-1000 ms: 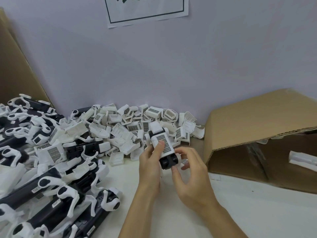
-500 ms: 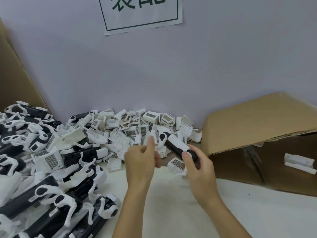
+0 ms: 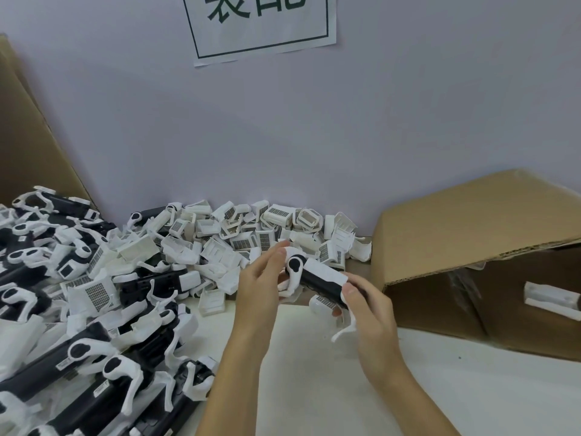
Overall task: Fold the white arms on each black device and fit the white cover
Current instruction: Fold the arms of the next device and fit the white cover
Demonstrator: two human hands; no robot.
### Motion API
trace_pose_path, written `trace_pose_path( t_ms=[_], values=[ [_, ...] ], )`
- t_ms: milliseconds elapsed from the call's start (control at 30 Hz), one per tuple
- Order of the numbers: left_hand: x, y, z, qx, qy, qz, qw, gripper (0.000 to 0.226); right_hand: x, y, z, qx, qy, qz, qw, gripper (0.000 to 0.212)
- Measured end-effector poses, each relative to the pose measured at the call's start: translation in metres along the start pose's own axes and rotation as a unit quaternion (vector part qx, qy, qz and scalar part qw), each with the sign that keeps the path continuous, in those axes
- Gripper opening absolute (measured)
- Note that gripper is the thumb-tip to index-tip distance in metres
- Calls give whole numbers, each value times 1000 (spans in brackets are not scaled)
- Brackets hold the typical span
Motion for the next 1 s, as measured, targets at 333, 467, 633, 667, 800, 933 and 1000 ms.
trace_pose_path(
  t_ms=[333, 467, 633, 667, 800, 933, 1000],
  values=[
    [-12, -5, -3, 20, -58, 64, 996, 31, 20, 13, -3, -97, 71, -308, 944, 59],
    [-24, -15, -7, 58, -100, 110, 987, 19, 16, 3, -1, -24, 71, -292, 954, 49],
    [-36, -31, -17, 149, -175, 140, 963, 18, 17, -24, -2, 253, 15, 63, 965, 28],
    [-40, -32, -21, 161, -195, 132, 959, 20, 20, -27, -4, 293, 4, 123, 948, 28],
    [-60, -20, -27, 150, -266, 84, 948, 26, 26, -19, -5, 310, -30, 238, 920, 24],
    [-60, -9, -22, 136, -273, 53, 951, 26, 3, 50, 34, 143, -92, 356, 919, 21],
    [-61, -10, -21, 142, -275, 31, 951, 28, -31, 102, 55, 38, -124, 384, 914, 35]
  ],
)
Point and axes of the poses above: each hand's wrist, its own z-axis towards the middle knuckle, its own x-axis out of the palm, y = z × x, the point moved 8 cm from there along z, towards the middle knuckle, and after that the axes turned 14 degrees about y, right-handed, at the moved point
